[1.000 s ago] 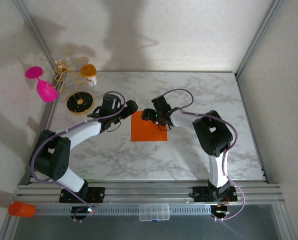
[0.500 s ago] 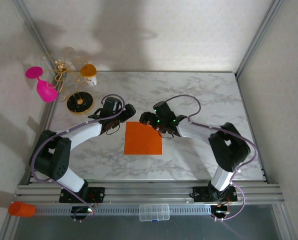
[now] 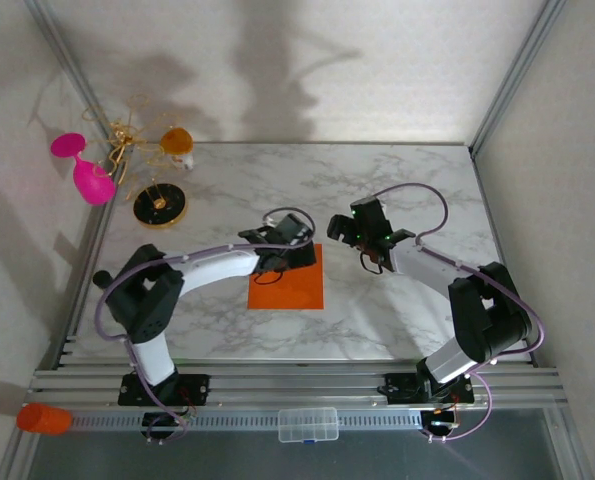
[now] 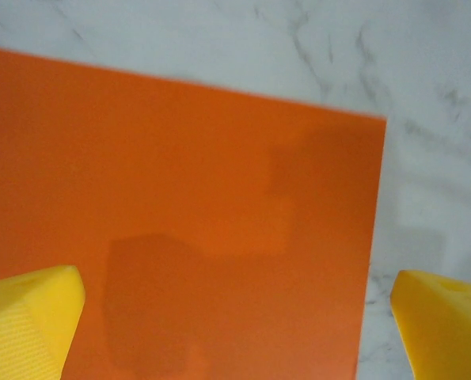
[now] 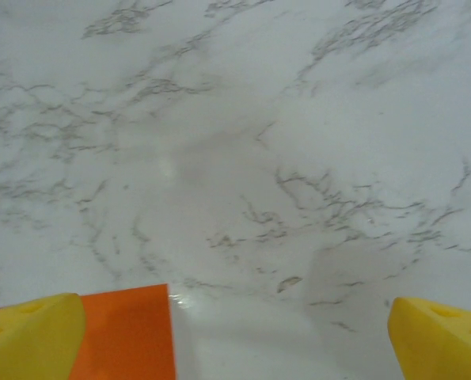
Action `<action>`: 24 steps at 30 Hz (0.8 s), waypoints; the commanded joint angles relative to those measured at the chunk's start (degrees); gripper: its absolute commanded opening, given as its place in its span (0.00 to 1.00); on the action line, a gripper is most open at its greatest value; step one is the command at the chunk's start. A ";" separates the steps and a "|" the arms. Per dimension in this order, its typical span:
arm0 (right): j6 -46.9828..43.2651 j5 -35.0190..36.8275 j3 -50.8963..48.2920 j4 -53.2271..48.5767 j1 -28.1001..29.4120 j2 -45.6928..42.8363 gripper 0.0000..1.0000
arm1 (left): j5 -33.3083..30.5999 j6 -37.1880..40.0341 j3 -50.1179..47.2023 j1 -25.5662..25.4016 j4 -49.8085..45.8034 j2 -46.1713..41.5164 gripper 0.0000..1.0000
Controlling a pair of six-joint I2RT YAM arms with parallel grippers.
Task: Fold a paper plane with a square sheet of paper (pick it up from the middle)
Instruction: Move the square sheet of paper to the center of the table.
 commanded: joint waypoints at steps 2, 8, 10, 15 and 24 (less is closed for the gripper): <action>-2.58 1.00 -1.84 1.55 -1.40 0.85 0.99 | -2.47 -0.35 2.37 -1.00 -5.52 3.18 0.99; -2.03 -0.34 -2.66 2.72 -2.08 1.64 0.99 | -2.83 0.01 3.29 -1.02 -6.02 5.30 0.99; -1.82 -0.97 -2.81 3.17 -2.14 1.89 0.99 | -2.57 0.31 3.59 -1.00 -5.92 6.05 0.99; -1.34 -2.02 -2.31 3.45 -2.15 2.70 0.99 | -3.38 1.23 4.94 -1.08 -7.31 8.01 0.99; -0.72 -2.12 -2.40 3.72 -2.15 2.78 0.99 | -3.99 1.62 5.19 -1.17 -8.21 10.06 0.98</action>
